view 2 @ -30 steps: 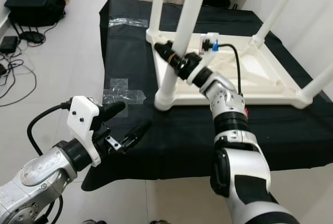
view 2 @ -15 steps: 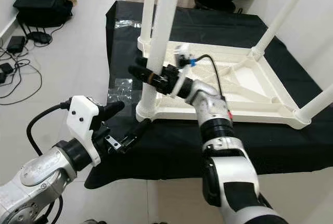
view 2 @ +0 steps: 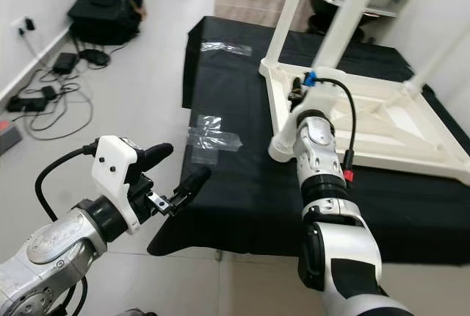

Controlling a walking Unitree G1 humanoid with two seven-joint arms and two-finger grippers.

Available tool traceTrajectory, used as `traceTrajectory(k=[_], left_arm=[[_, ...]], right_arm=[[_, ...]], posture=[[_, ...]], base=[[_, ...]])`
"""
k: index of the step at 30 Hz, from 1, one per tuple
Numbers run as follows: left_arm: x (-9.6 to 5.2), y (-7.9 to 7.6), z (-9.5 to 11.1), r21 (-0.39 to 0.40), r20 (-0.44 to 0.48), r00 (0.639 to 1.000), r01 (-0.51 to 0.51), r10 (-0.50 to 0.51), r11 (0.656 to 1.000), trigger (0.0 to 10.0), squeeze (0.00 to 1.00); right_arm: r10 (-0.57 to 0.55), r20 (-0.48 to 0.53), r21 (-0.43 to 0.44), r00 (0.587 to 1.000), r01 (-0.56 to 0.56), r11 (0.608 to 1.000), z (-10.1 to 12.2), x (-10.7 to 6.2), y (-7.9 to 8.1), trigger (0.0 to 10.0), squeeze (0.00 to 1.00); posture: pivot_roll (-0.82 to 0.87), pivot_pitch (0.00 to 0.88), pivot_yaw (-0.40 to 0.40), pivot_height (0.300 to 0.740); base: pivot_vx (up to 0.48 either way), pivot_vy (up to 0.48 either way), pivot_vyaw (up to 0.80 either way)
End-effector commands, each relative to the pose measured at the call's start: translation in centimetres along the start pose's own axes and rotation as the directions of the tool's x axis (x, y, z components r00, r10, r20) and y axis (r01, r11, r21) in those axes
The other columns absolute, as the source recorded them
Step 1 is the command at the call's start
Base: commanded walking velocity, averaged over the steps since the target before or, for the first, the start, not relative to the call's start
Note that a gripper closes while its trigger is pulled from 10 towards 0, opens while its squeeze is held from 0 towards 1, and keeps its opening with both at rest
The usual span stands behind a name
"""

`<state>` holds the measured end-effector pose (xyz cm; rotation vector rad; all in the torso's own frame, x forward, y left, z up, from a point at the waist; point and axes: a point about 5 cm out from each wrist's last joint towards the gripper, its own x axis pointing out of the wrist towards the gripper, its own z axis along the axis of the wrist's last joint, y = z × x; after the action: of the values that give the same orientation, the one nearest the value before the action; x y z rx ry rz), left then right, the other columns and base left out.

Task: Building children table

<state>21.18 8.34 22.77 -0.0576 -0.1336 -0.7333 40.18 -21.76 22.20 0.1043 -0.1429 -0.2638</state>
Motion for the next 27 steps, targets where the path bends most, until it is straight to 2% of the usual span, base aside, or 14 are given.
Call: traceTrajectory(k=[1, 2, 8, 9, 11, 12, 14, 16, 17, 18, 20, 21, 23, 27], left_arm=[[0.1, -0.1, -0.3, -0.009, -0.010, 1.000, 0.007, -0.008, 1.000, 10.0, 0.00], [0.1, -0.1, -0.3, -0.008, -0.011, 1.000, 0.007, -0.007, 1.000, 10.0, 0.00], [0.1, 0.0, -0.3, -0.008, -0.013, 1.000, 0.003, -0.003, 1.000, 10.0, 0.00], [0.1, 0.1, -0.3, -0.006, -0.009, 1.000, -0.006, 0.006, 1.000, 10.0, 0.00], [0.1, 0.1, -0.3, -0.005, -0.007, 1.000, -0.014, 0.014, 1.000, 10.0, 0.00], [0.1, 0.1, -0.3, -0.004, -0.006, 1.000, -0.015, 0.015, 1.000, 10.0, 0.00], [0.1, 0.1, -0.3, -0.004, -0.006, 1.000, -0.015, 0.015, 1.000, 10.0, 0.00], [0.0, 0.0, -0.3, -0.005, -0.009, 1.000, -0.009, 0.009, 1.000, 10.0, 0.00], [0.0, 0.0, -0.3, -0.006, -0.009, 1.000, -0.006, 0.006, 1.000, 10.0, 0.00], [0.0, 0.0, -0.3, -0.006, -0.009, 1.000, -0.006, 0.006, 1.000, 10.0, 0.00], [0.0, -0.1, -0.4, -0.007, -0.009, 1.000, -0.004, 0.004, 1.000, 10.0, 0.00], [0.0, -0.1, -0.4, -0.007, -0.009, 1.000, -0.004, 0.004, 1.000, 10.0, 0.00], [0.0, -0.1, -0.4, -0.009, -0.008, 1.000, 0.000, 0.000, 1.000, 10.0, 0.00], [0.0, -0.3, -0.4, -0.013, -0.009, 1.000, 0.007, -0.007, 1.000, 10.0, 0.00]], right_arm=[[-0.085, -0.075, -0.045, 0.994, 0.082, 0.996, -2.1, -0.7, -0.8, 0.0, 0.00], [0.014, -0.055, 0.009, 0.998, -0.013, 1.000, -1.6, -0.7, 1.4, 10.0, 0.00], [0.236, 0.104, 0.164, 0.966, -0.251, 0.954, 1.0, -0.9, 5.9, 10.0, 0.20], [0.242, 0.131, 0.156, 0.961, -0.261, 0.952, 1.6, -0.8, 5.9, 10.0, 1.00], [0.238, 0.141, 0.143, 0.961, -0.257, 0.956, 1.9, -0.6, 5.8, 10.0, 1.00], [0.247, 0.158, 0.139, 0.956, -0.269, 0.953, 2.4, -0.4, 5.6, 10.0, 0.00], [0.272, 0.163, 0.146, 0.948, -0.296, 0.944, 2.8, -0.2, 5.6, 10.0, 0.00], [0.487, 0.119, 0.260, 0.865, -0.500, 0.826, 2.9, -0.2, 6.6, 10.0, 0.00], [0.683, 0.100, 0.300, 0.724, -0.676, 0.673, 2.5, -1.1, 7.6, 10.0, 0.00], [0.683, 0.100, 0.300, 0.724, -0.676, 0.673, 2.5, -1.1, 7.6, 10.0, 0.00], [0.910, 0.097, 0.297, 0.403, -0.884, 0.360, 1.9, -3.5, 8.3, 10.0, 0.00], [0.910, 0.097, 0.297, 0.403, -0.884, 0.360, 1.9, -3.5, 8.3, 10.0, 0.00], [0.993, 0.067, 0.232, 0.098, -0.969, 0.080, 1.4, -6.1, 8.0, 10.0, 0.00], [0.998, 0.067, 0.236, -0.018, -0.971, -0.033, 1.5, -6.8, 8.3, 10.0, 0.00]], posture=[[0.06, 0.147, -0.144, 0.740], [0.06, 0.149, -0.142, 0.740], [0.06, 0.146, -0.144, 0.740], [0.06, 0.145, -0.148, 0.740], [0.06, 0.145, -0.148, 0.740], [0.06, 0.142, -0.146, 0.740], [0.06, 0.140, -0.148, 0.740], [0.06, 0.140, -0.148, 0.740], [0.06, 0.134, -0.147, 0.740], [0.06, 0.134, -0.147, 0.740], [0.06, 0.134, -0.149, 0.740], [0.06, 0.134, -0.149, 0.740], [0.06, 0.131, -0.149, 0.740], [0.07, 0.128, -0.150, 0.740]], base=[[0.000, 0.000, 0.00], [0.000, 0.000, 0.00], [0.000, 0.000, 0.00], [0.000, 0.000, 0.00], [0.000, 0.000, 0.00], [0.000, 0.000, 0.00], [0.000, 0.000, 0.00], [0.000, 0.000, 0.00], [0.000, 0.000, 0.00], [0.000, 0.000, 0.00], [0.000, 0.000, 0.00], [0.000, 0.000, 0.00], [0.000, 0.000, 0.00], [0.000, 0.000, 0.00]])
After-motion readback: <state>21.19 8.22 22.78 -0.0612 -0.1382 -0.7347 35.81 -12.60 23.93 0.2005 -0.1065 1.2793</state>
